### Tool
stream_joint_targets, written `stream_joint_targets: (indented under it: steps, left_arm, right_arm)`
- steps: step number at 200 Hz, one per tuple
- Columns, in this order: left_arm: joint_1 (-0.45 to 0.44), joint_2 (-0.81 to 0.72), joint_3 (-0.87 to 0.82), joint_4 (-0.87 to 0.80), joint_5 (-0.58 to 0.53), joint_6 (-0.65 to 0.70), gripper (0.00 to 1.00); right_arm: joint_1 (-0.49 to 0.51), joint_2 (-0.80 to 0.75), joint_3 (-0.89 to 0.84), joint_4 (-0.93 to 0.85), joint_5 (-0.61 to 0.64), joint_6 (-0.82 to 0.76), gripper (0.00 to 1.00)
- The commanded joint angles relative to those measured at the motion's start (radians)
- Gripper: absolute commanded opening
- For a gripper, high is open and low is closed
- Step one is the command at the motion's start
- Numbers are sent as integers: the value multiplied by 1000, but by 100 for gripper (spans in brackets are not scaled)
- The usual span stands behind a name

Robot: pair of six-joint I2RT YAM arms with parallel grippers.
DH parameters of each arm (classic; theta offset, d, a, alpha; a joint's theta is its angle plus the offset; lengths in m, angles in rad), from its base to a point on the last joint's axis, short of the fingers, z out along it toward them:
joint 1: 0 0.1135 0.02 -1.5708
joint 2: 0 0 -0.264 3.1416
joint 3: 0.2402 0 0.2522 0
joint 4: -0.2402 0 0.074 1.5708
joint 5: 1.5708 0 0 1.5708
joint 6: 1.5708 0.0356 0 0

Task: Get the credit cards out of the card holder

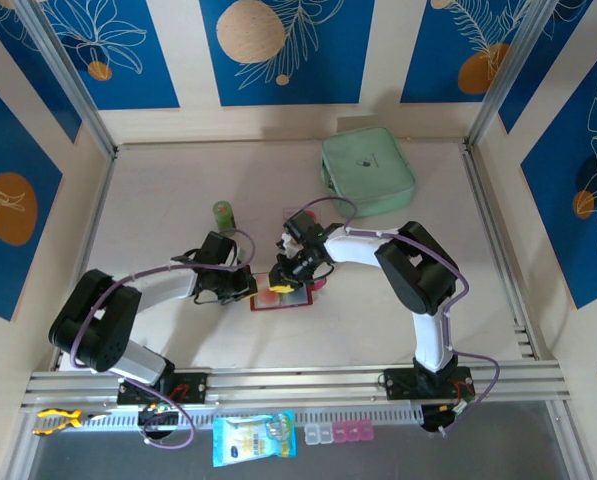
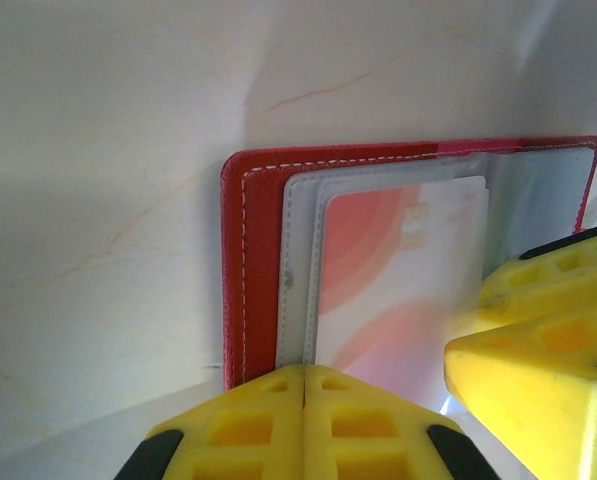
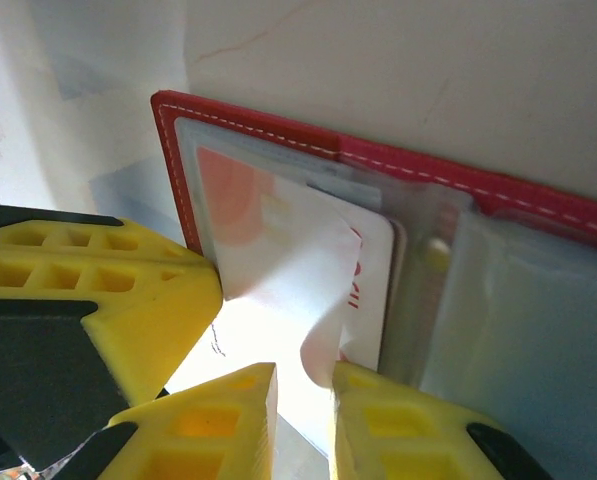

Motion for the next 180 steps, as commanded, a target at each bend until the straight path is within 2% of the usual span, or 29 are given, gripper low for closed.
stream_joint_targets:
  steps: [1,77,180]
  left_arm:
    - [8,5,-4,-19,-8,21,3]
    - [8,3,-4,-28,-12,25,4]
    - [8,-5,8,-40,-13,28,4]
  right_arm:
    - [7,32,23,2,-55,-9,22]
    - [14,16,72,-186,119,-64,22]
    - [21,-2,95,-229,159,-86,22]
